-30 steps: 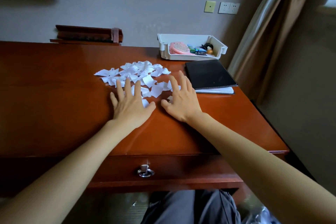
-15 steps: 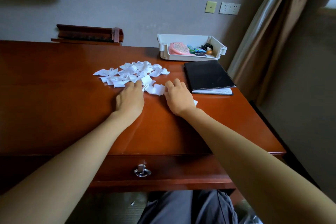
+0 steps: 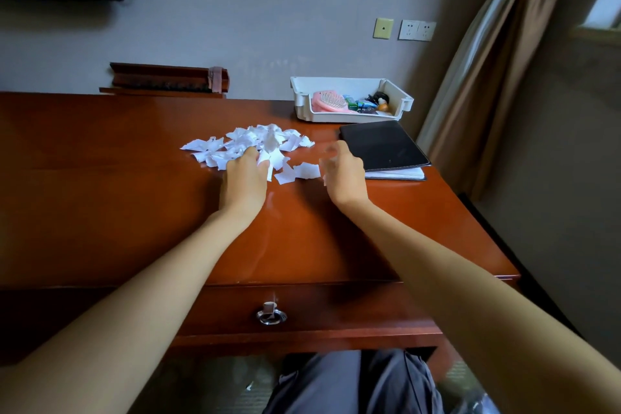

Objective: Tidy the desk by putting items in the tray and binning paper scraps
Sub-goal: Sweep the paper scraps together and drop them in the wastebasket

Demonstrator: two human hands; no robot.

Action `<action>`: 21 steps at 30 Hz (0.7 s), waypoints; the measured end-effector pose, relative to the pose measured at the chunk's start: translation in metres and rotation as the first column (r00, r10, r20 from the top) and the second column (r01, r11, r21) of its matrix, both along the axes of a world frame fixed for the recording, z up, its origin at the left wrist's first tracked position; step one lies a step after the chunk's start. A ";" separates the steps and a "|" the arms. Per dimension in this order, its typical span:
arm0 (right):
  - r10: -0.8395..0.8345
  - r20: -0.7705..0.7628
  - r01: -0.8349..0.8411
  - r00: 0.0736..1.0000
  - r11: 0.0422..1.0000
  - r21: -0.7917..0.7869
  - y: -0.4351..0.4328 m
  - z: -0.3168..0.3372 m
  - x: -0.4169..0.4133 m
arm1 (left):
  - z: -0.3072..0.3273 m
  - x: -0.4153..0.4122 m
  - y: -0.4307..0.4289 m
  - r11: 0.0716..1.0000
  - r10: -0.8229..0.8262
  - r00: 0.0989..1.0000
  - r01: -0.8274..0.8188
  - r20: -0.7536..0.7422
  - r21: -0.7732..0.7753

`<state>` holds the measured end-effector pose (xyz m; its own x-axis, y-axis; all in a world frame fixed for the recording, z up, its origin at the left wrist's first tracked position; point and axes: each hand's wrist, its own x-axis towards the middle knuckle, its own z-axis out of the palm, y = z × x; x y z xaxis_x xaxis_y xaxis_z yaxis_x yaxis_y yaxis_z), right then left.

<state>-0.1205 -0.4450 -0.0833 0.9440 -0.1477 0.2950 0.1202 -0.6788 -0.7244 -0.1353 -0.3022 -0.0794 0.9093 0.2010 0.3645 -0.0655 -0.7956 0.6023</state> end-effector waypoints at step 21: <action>0.032 -0.109 -0.089 0.994 0.816 -0.571 0.040 -0.015 0.027 | -0.009 0.020 0.010 0.975 0.092 0.992 -0.108 -0.088 -0.194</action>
